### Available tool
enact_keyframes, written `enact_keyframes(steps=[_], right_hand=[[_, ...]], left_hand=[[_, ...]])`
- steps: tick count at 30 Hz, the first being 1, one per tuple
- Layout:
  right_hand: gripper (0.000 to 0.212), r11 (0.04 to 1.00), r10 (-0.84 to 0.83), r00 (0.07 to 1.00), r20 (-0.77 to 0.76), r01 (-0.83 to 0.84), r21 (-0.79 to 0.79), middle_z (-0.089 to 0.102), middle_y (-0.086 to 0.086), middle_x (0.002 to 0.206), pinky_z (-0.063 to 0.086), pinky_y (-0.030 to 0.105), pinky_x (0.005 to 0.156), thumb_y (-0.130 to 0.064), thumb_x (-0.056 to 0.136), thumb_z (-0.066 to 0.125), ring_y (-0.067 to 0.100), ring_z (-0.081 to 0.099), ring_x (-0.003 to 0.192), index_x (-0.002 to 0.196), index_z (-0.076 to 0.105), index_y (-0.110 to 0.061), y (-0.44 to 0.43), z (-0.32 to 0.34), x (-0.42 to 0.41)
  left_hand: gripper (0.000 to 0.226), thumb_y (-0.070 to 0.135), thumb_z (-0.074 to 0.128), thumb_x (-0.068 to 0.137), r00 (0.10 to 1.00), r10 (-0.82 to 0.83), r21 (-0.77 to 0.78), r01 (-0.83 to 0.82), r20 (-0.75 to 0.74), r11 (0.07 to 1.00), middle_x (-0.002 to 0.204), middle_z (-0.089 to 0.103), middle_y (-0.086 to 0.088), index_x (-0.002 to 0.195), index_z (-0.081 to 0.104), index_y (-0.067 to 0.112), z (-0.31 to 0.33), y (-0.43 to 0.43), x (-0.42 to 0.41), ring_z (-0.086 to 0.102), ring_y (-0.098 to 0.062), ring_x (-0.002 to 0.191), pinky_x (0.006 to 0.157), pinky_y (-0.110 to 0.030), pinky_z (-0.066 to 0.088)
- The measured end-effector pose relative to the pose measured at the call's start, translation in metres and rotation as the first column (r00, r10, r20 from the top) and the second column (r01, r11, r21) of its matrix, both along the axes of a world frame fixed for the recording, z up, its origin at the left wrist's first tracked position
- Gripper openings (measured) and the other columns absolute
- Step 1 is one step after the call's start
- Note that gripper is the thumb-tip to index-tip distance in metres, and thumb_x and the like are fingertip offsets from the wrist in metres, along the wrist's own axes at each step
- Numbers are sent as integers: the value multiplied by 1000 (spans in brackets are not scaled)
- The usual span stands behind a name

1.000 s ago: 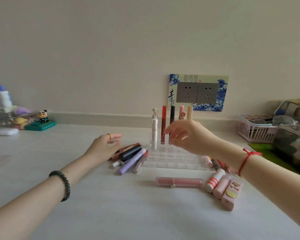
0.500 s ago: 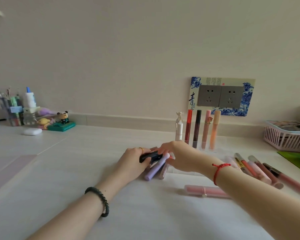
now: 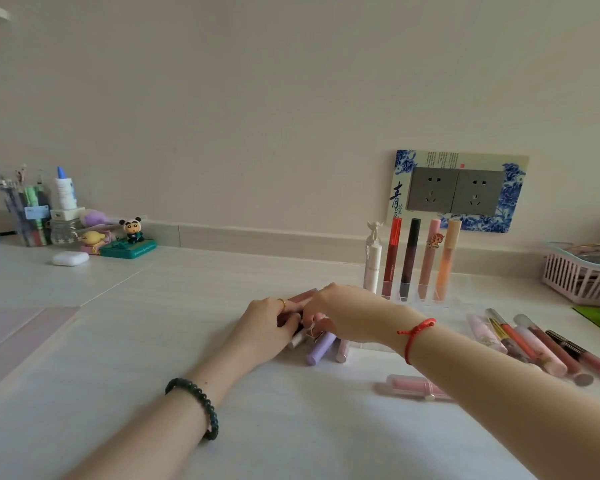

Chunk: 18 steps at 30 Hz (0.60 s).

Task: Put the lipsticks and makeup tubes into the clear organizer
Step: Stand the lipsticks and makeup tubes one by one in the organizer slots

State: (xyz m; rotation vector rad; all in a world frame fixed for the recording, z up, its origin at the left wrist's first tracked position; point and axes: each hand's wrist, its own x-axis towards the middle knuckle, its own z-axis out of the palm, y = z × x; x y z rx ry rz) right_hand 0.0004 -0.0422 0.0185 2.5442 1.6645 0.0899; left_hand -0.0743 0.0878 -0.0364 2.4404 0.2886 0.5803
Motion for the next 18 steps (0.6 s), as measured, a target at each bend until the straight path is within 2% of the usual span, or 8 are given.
enact_keyframes(steps=[4,7,9,10,12,15,18], right_hand=[[25,995,51,998,-41,-54,-89,62,5,106,45,32,72,-7,88,49,22,55,88,108,60,-18,4,11,-1],[25,981,79,996,-50,-86,-171,59,6,105,35,24,61,-9,86,54,17,46,83,110,60,-10,4,16,-6],[26,976,82,997,3,-80,-203,53,6,96,29,21,53,-7,84,55,19,46,79,109,60,-10,5,13,-6],[27,976,85,996,33,-77,-204,50,3,92,29,21,52,-6,84,55,20,47,78,110,59,-12,5,11,-6],[27,977,104,992,74,-88,-194,53,2,95,39,24,58,-7,85,55,24,53,83,111,58,-13,4,7,-5],[19,992,123,992,12,-123,-32,60,1,108,49,35,82,-15,87,57,23,58,96,106,59,-18,-4,11,0],[24,970,132,984,-123,-103,221,61,-3,109,46,25,79,-21,88,57,11,55,89,112,57,-18,-18,24,6]], left_hand=[[29,11,42,90,1000,13,-39,-13,-5,999,65,55,10,86,69,23,-1,3,0,48,-6,60,53,-10,34],[36,7,40,90,1000,-6,-47,6,-11,999,88,65,4,103,68,24,-2,3,0,55,-12,79,59,-5,34],[40,5,39,89,1000,-23,-64,22,-17,998,103,68,1,109,66,27,-2,5,0,58,-13,90,64,-6,34],[42,5,38,88,999,-32,-73,30,-20,997,107,68,2,110,65,28,-2,6,-1,58,-11,93,67,-5,35],[43,4,38,88,999,-45,-82,43,-22,996,112,67,4,110,65,28,-3,6,-1,57,-8,100,74,-8,36],[38,6,39,89,998,-53,-67,52,-15,996,110,68,5,103,69,25,-2,5,-2,58,-11,103,71,-7,36],[38,7,40,89,999,-47,-39,47,6,998,117,64,7,105,68,26,-3,3,0,56,-9,108,77,-9,37]])
